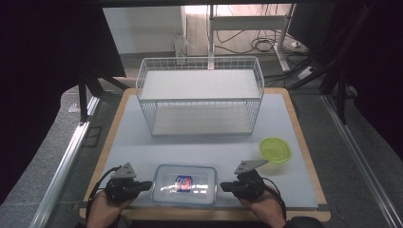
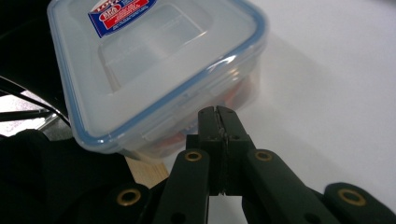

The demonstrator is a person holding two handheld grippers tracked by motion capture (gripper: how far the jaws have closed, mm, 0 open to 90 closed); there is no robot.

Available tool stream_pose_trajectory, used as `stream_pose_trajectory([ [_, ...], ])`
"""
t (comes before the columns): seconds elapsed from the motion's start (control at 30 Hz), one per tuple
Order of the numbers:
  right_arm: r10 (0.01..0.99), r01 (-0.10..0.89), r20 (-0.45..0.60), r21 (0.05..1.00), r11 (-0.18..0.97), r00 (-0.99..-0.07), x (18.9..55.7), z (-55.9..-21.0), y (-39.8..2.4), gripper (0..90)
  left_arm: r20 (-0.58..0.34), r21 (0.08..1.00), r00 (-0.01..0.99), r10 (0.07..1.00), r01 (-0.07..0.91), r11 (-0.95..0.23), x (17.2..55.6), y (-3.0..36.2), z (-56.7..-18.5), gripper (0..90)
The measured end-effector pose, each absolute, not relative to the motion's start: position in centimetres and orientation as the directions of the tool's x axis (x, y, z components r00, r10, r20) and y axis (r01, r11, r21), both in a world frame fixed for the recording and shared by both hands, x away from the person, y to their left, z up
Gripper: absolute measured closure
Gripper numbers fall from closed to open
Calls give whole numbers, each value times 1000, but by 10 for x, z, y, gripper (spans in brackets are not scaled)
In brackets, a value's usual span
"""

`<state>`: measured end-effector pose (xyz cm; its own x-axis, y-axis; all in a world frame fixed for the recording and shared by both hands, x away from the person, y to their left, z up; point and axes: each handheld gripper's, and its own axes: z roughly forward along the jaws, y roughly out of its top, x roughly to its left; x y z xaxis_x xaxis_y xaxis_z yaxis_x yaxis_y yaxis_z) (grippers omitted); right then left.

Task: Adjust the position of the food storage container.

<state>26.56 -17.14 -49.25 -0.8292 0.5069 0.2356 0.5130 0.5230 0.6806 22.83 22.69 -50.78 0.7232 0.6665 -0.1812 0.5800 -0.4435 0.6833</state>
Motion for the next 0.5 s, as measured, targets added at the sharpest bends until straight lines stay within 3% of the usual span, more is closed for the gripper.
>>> stream_pose_trajectory([
  [0.5, 606, 563, 191, 648, 513, -772, 270, -497, -185, 900, -216, 675, 701, 680, 610, -415, 251, 197, -510, 899],
])
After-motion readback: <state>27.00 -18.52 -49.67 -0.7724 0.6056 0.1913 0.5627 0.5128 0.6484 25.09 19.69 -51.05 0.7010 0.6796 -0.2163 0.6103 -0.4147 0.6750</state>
